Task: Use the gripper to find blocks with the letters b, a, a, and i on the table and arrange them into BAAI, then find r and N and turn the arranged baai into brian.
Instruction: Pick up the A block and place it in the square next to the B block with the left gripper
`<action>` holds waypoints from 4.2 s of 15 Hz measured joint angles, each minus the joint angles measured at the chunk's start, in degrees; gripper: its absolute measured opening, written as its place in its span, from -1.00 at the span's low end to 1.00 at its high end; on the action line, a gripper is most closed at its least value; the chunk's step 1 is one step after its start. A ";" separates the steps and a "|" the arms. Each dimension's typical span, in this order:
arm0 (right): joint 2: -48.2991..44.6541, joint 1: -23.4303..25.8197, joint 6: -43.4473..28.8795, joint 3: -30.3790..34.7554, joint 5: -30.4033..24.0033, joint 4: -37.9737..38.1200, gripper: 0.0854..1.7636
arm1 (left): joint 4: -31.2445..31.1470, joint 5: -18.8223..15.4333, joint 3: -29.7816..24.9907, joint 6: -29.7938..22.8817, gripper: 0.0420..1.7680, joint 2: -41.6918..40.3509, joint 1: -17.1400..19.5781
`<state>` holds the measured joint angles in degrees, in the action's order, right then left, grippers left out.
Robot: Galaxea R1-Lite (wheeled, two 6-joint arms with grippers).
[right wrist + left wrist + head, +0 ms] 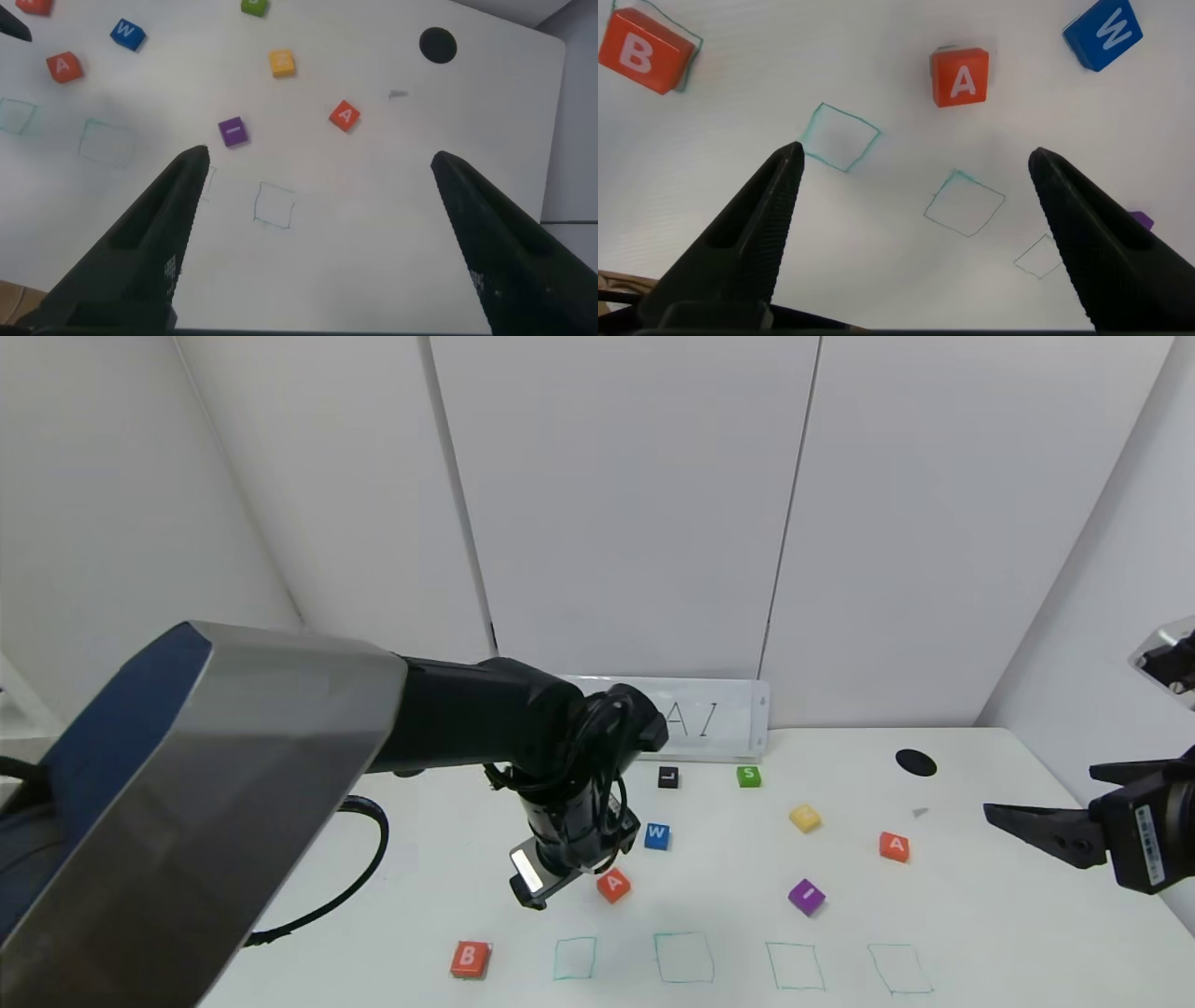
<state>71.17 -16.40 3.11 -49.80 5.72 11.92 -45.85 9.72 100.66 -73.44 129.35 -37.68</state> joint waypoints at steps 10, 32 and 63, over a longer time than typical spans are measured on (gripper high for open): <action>-2.18 -5.56 -0.24 1.51 4.95 -0.13 0.94 | -8.01 1.77 11.93 -9.06 0.94 10.40 -0.90; -4.24 -9.79 -0.32 2.84 6.16 -0.05 0.94 | -3.00 4.71 12.43 -10.05 0.94 15.24 -0.57; -6.12 -9.95 -0.22 2.69 5.96 -0.05 0.94 | -5.57 0.76 7.11 11.36 -0.47 6.92 -2.00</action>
<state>65.05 -26.34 2.89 -47.10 11.68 11.87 -51.42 10.47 107.76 -62.07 136.28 -39.68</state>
